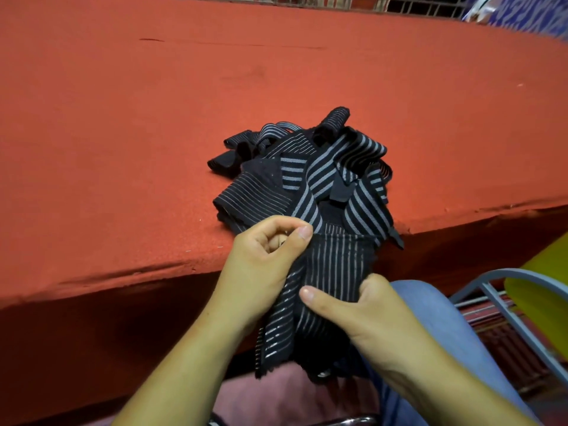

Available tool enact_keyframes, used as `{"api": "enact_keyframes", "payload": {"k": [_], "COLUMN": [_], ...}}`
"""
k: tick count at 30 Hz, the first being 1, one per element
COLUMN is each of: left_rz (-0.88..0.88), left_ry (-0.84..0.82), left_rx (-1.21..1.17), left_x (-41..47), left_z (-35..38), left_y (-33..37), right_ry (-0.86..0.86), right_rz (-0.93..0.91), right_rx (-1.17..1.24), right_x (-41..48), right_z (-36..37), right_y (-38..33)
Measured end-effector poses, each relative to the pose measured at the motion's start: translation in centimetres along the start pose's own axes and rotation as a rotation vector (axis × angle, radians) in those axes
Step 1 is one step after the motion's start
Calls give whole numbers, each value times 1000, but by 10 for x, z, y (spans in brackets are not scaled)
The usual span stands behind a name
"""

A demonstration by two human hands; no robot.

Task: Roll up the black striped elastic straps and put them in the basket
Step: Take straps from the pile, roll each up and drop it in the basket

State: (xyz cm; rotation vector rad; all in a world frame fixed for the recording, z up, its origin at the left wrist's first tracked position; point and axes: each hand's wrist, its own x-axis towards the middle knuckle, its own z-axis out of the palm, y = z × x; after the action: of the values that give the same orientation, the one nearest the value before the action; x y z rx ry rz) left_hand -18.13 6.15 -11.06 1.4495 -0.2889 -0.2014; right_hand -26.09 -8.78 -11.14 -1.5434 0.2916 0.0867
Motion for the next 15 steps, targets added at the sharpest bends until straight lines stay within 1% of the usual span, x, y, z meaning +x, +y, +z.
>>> {"api": "enact_keyframes", "payload": {"k": [2,4,5,7,9,10,12,15], "left_rz": [-35,-19,18,135,227,244,232,167], "left_ry": [-54,-76,-56,32,120,147,154,105], "left_rx": [-90,-107,-74,82,247,281,264,188], "left_x": [0,1,1,1,0,0,-1,-1], "left_z": [-4,-5,-5,-2,-1,-1,0,0], "left_y": [1,3,3,-1,-4,-4,-5,-5], "right_ry": [35,27,0,-40,-22,-9,5,31], "right_rz": [-9,-15,-21,-32,-58,-76,-106,-143], "right_rx": [67,151,166,169,145,120,56,19], "right_x": [2,3,3,0,-1,-1,0,2], "right_z": [-2,-4,-4,-2,3,6,11,13], "right_y": [2,1,0,-1,1,1,2,0]}}
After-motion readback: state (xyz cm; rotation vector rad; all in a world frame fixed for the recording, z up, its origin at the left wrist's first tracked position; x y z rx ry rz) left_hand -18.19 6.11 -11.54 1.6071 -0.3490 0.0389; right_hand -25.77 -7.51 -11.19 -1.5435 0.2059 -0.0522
